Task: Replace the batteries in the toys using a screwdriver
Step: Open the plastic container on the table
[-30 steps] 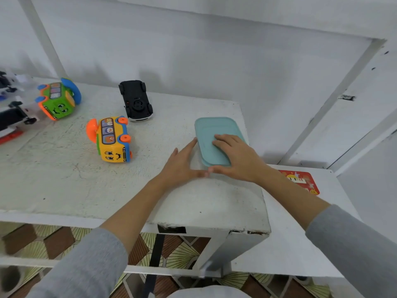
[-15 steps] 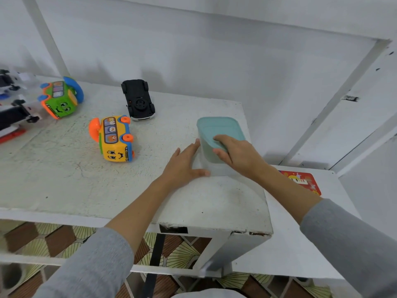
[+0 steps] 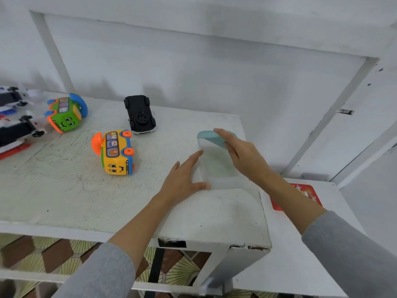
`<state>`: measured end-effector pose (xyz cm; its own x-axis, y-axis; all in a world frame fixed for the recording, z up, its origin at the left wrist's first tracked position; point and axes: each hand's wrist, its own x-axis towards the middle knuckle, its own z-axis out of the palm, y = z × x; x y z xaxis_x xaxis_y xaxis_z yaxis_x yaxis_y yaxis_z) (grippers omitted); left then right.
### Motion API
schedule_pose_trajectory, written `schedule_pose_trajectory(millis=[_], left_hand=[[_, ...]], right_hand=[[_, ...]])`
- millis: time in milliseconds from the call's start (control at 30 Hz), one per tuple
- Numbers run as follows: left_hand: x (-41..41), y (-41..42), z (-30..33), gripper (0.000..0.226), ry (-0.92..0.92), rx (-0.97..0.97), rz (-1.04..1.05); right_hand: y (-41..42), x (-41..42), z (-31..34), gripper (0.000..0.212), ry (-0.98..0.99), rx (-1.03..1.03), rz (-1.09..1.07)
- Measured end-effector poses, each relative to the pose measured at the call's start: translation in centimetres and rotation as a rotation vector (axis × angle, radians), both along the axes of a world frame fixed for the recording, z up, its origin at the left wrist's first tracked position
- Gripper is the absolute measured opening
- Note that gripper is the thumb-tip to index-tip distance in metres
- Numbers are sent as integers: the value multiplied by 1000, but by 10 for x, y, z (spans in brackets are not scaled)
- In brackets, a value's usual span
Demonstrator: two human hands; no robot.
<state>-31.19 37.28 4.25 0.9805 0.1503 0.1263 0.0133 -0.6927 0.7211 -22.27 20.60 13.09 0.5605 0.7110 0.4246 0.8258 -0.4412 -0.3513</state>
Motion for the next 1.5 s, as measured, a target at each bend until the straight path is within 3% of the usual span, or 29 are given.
schedule_pose_trajectory(millis=[300,433,533,667,733,900,967,1233,1400,1500], left_hand=[[1,1,-5,96,-9,25,-3],[1,1,-4,95,-3,29,-1],[0,0,-3,95,1,28,-2],[-3,0,-5,97,-6,29,18],[-3,-1,-2,96,-10,24,10],[-1,11,7,77,-85,-29,-26],[4,19,8,86,-148,70,-51],[20,18,17,71,-271,284,124],[37,17,40,26,-241,122,113],[40,29,48,18,-196,128,84]], right_hand=[[7,23,15,51,-166,26,26],[5,30,19,45,-173,153,28],[7,30,28,38,-54,295,3],[1,46,60,35,113,634,-268],[-6,52,74,36,172,770,-298],[-17,49,71,37,337,910,-299],[-25,49,64,36,419,959,-319],[-59,37,39,33,704,1008,-337],[-75,24,23,29,876,904,-271],[-84,16,14,28,981,780,-205]])
